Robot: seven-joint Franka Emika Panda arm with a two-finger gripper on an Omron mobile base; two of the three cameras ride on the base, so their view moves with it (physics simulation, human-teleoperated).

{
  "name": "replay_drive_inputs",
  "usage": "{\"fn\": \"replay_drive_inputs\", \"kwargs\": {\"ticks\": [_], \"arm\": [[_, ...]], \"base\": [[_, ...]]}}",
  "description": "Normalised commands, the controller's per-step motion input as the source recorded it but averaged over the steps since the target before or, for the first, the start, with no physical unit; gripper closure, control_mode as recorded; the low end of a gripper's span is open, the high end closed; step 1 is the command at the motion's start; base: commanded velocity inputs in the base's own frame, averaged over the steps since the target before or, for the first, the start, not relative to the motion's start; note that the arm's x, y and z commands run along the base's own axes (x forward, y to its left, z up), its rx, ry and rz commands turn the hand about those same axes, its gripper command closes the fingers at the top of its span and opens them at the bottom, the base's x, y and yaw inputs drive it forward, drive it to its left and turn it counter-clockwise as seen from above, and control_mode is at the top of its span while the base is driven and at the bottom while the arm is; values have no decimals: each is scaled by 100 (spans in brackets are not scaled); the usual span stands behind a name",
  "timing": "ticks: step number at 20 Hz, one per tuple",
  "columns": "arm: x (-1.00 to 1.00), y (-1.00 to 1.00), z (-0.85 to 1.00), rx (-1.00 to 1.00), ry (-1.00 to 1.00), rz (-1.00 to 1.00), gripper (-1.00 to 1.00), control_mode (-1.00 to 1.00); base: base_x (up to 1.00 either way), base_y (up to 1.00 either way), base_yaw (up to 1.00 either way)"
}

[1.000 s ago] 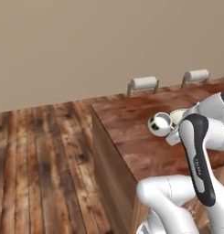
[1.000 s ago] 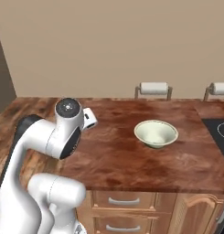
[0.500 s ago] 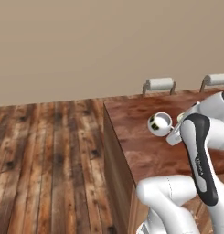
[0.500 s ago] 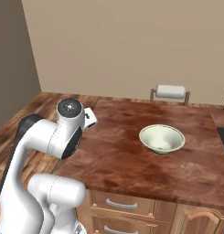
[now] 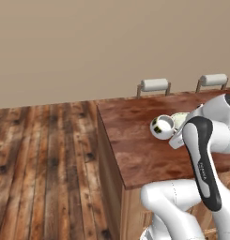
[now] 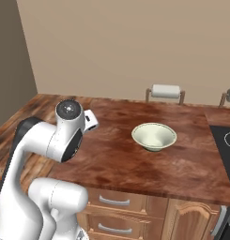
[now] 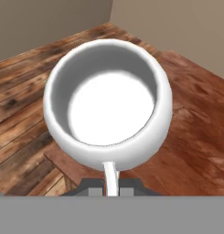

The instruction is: Clear the mugs and bowl far away from the sink.

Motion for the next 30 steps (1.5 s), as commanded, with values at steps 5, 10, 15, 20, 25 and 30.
{"fn": "replay_drive_inputs", "kwargs": {"ticks": [5,10,15,20,25,30], "arm": [[0,0,0,0,0,0,100,100],[2,0,0,0,0,0,100,-100],[3,0,-12,0,8,-7,100,-100],[5,0,-22,0,20,-9,100,-100],[26,8,-14,-2,22,-5,100,-100],[29,1,-20,-2,26,-1,100,-100]], "base": [[-6,-12,-1],[0,0,0],[0,0,0],[0,0,0],[0,0,0],[0,0,0]]}}
